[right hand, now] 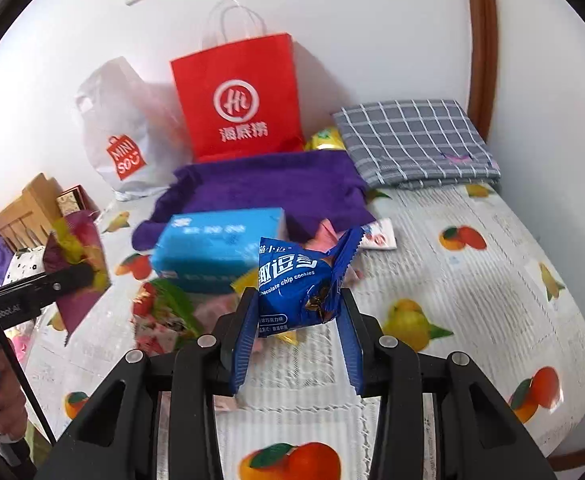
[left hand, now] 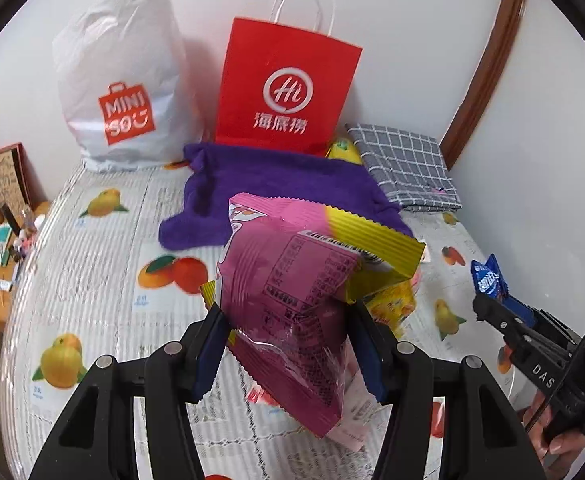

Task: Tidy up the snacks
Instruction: 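Carry the pink chip bag and blue cookie packet onto the purple towel with both tools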

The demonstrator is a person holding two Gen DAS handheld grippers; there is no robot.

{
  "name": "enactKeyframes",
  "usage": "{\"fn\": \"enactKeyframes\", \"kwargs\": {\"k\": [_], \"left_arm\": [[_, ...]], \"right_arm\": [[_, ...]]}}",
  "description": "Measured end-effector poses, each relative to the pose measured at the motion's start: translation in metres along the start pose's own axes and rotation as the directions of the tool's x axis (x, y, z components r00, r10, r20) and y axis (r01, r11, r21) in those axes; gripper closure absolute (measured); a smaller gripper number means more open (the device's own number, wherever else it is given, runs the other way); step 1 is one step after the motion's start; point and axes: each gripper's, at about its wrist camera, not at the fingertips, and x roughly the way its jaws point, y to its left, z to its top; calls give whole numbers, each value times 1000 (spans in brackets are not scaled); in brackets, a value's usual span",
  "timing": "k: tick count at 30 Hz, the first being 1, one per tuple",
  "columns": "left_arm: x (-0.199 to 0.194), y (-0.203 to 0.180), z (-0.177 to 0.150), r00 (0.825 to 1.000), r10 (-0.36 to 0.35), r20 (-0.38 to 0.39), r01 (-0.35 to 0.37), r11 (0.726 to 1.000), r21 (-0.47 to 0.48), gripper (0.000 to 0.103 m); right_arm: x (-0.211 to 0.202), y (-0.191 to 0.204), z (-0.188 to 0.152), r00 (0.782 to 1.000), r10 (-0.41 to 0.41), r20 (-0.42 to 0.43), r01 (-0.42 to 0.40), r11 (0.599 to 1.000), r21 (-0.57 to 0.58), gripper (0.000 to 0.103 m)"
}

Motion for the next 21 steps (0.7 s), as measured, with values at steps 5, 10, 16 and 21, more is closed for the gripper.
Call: {"fn": "enactKeyframes", "kwargs": {"k": [5,10,16,21], "left_arm": [[-3,-6,19,1000,1,12,-2,1000,15,48],[1,-9,40,1000,2,19,-2,999,35,48],[13,-11,62,1000,6,23,-7,999,48,48],[28,-9,79,1000,3,14,-4,998,58,47]], "right_arm": [[-6,13,21,999,30,29,-30,999,-22,64],[-1,18,45,998,41,49,-39,999,-27,64],[12,18,69,997,62,51,-61,998,-15,64],[28,22,87,997,59,50,-57,997,-43,64]]}}
